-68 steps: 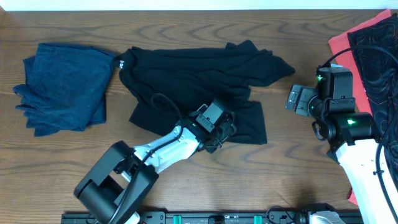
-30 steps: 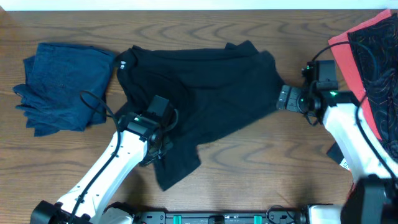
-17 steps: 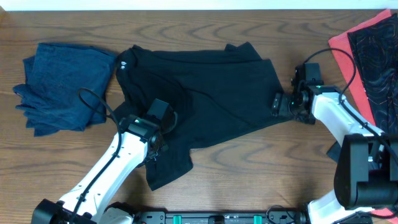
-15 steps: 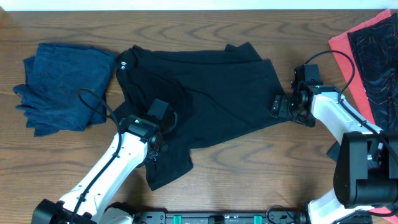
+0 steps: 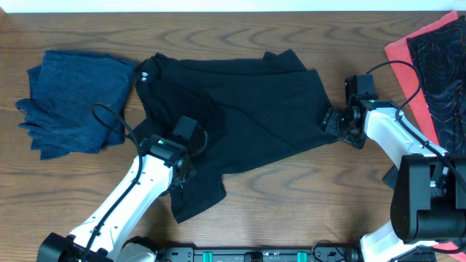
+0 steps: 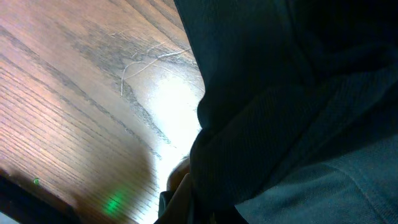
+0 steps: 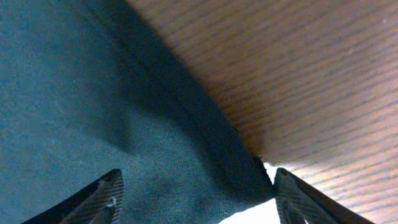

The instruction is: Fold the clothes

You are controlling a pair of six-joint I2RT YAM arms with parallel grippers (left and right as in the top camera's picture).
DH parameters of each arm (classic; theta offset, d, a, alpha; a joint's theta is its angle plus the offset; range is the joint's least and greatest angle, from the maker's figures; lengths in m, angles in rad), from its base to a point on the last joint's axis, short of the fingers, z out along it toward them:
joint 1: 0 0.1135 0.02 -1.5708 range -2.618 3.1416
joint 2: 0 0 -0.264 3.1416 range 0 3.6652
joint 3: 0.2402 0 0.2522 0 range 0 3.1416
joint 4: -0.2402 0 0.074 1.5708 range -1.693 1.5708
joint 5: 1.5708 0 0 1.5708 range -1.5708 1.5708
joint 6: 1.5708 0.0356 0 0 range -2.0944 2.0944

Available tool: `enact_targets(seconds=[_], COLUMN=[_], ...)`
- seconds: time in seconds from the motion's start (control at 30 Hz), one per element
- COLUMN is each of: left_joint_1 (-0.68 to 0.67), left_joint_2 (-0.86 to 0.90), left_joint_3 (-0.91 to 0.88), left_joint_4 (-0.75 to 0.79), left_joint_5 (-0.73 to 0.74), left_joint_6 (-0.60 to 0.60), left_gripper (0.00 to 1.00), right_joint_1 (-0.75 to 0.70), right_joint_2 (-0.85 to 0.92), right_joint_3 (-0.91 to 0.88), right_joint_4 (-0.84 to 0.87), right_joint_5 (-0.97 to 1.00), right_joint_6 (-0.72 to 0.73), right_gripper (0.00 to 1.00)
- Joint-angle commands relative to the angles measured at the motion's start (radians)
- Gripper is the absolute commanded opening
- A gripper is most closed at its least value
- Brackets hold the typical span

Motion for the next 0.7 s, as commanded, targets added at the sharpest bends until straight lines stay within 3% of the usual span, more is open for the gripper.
enact_targets(seconds=[0.0, 0.17, 0.3, 0.47, 0.6, 0.67], left_joint_1=[0.005, 0.005, 0.005, 0.005, 0.005, 0.005], left_joint_2=[0.002, 0.002, 0.002, 0.002, 0.002, 0.002], left_joint_3=[-0.01, -0.01, -0.01, -0.01, -0.01, -0.01], left_joint_4=[-0.014, -0.018, -0.018, -0.018, -0.018, -0.018], left_joint_5=[-0.035, -0.035, -0.035, -0.035, -0.035, -0.035], left_joint_6=[0.009, 0.009, 0.009, 0.009, 0.01, 0.01], left_gripper=[0.06, 0.06, 0.06, 0.06, 0.06, 0.06], right_joint_1=[0.004, 0.006, 0.008, 0.006, 0.006, 0.006], right_joint_2=[0.018, 0.043, 0.076, 0.09, 0.09, 0.09], right_joint_3=[0.002, 0.002, 0.002, 0.002, 0.002, 0.002], right_joint_4=[-0.004, 0.007, 0.002, -0.01, -0.014, -0.014], right_joint_5=[0.016, 0.016, 0.015, 0.016, 0.016, 0.016], right_joint_6=[0.062, 0.077, 0.08, 0.08, 0.08, 0.079], right_gripper=[0.74, 0.7, 0.58, 0.31, 0.04, 0.01])
